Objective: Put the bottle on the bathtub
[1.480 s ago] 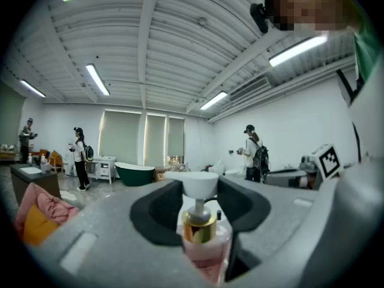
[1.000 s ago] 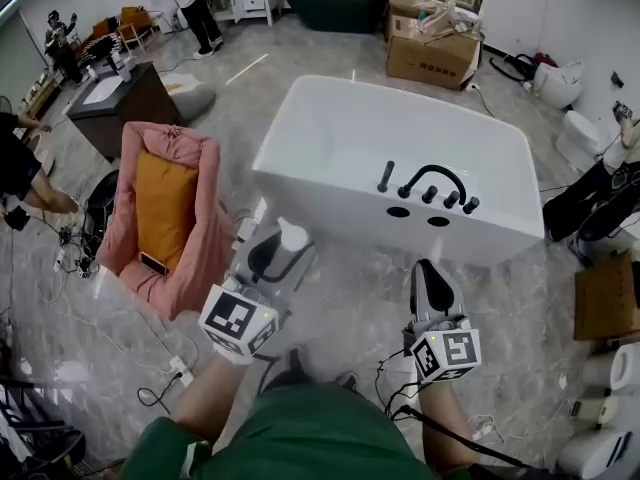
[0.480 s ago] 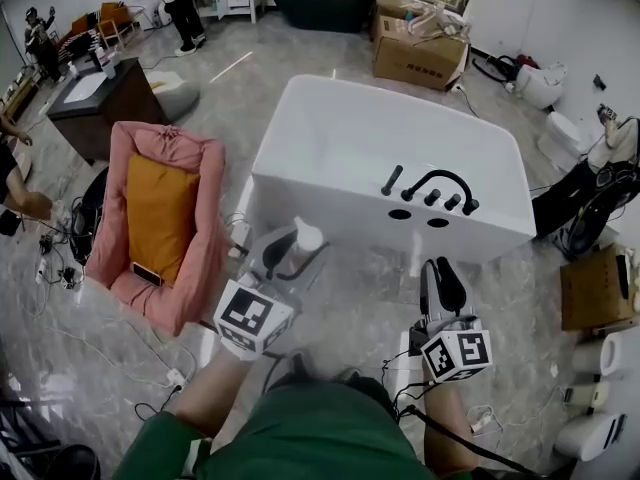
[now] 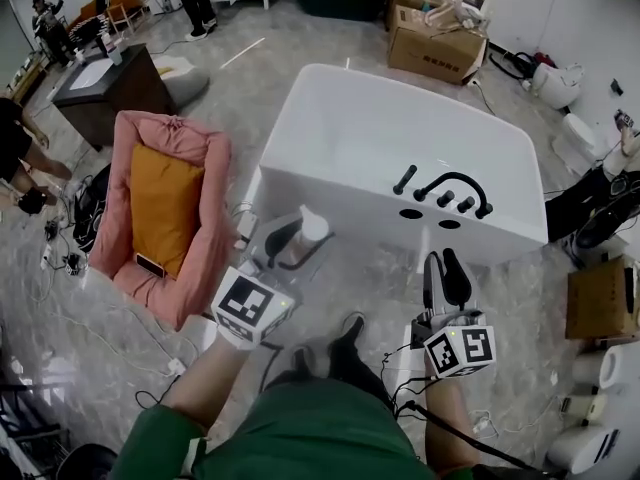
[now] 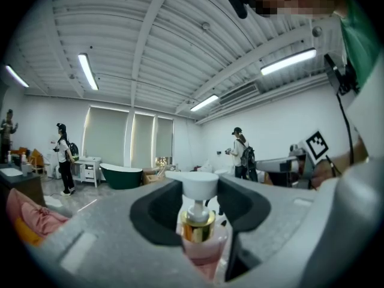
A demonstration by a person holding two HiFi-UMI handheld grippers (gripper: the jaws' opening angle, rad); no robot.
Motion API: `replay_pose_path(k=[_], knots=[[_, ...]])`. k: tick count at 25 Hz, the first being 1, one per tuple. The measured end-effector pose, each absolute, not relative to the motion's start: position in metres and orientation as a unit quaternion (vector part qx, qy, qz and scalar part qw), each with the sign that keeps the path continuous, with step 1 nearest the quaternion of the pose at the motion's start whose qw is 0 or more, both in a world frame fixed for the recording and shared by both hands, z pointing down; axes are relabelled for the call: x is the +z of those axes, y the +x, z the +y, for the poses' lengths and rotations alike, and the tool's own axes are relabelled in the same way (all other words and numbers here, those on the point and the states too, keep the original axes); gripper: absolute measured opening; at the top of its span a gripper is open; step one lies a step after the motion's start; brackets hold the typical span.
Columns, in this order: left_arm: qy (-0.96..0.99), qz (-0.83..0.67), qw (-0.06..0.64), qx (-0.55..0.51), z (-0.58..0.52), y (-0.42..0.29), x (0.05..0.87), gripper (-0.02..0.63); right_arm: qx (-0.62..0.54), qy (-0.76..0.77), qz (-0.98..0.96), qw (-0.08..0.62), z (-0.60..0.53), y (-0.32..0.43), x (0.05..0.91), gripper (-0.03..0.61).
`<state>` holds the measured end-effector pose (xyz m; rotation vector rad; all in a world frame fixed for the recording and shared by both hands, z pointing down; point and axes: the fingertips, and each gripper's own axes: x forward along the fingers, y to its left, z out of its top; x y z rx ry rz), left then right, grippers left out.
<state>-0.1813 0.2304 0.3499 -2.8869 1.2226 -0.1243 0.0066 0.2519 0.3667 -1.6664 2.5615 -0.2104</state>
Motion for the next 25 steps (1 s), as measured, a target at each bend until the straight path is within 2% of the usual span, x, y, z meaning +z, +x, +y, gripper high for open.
replay_pose_path(k=[14, 25], knots=[[-0.899, 0.435, -0.021, -0.043, 0.087, -0.114, 0.362, 0.176, -0.095, -0.489, 0.864, 0.067, 0.065, 0.082, 0.394, 0.1], [-0.886, 0.46, -0.037, -0.052, 0.009, -0.07, 0.382, 0.177, -0.103, -0.485, 0.865, 0.079, 0.001, 0.132, 0.403, 0.1]])
